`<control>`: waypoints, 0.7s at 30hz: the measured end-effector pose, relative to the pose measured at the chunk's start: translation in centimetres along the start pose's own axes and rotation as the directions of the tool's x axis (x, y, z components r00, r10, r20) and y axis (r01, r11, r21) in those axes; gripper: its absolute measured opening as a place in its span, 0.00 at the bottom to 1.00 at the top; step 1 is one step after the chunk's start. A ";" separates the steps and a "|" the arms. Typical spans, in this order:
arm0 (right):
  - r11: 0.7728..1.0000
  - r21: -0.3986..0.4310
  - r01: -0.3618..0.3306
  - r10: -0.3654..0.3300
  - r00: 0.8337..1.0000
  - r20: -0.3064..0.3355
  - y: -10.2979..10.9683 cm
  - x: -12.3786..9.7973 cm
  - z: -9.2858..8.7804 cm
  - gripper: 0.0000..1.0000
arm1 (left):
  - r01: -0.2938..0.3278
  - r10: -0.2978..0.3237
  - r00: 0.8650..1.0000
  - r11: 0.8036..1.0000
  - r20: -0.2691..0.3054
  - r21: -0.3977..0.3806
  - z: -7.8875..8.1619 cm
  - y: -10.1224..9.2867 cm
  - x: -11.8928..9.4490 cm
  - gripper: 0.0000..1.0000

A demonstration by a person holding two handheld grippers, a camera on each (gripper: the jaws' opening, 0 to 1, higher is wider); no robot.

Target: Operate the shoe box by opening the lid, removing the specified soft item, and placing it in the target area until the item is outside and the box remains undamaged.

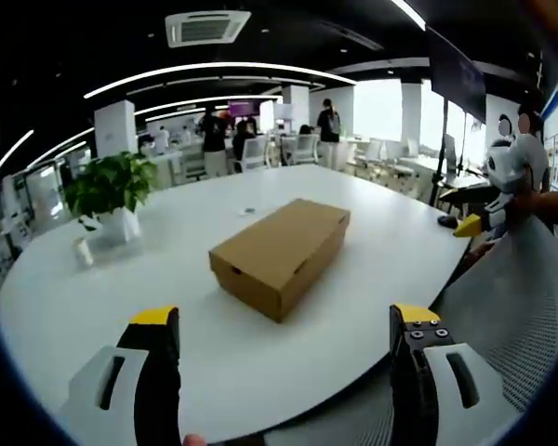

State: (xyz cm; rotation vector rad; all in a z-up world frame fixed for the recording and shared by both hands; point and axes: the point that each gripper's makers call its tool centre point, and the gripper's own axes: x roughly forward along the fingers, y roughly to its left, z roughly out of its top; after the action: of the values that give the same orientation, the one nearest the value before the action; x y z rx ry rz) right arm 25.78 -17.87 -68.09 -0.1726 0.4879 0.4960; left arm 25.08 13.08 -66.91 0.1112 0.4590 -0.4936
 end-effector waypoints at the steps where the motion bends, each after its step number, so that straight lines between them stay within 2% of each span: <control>1: 1.000 0.001 0.000 0.000 1.000 0.001 0.0 0.0 0.0 0.91 | 0.000 0.000 1.000 1.000 0.000 0.000 0.0 0.0 0.0 0.97; 21: 1.000 0.003 0.001 -0.001 1.000 0.002 0.0 0.0 0.0 0.92 | -0.004 0.004 1.000 1.000 0.003 0.002 0.1 0.0 0.0 1.00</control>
State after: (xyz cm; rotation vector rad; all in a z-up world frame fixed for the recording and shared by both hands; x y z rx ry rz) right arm 25.81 -17.90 -68.04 -0.1698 0.4862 0.4945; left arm 25.10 13.03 -66.82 0.1134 0.4549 -0.4903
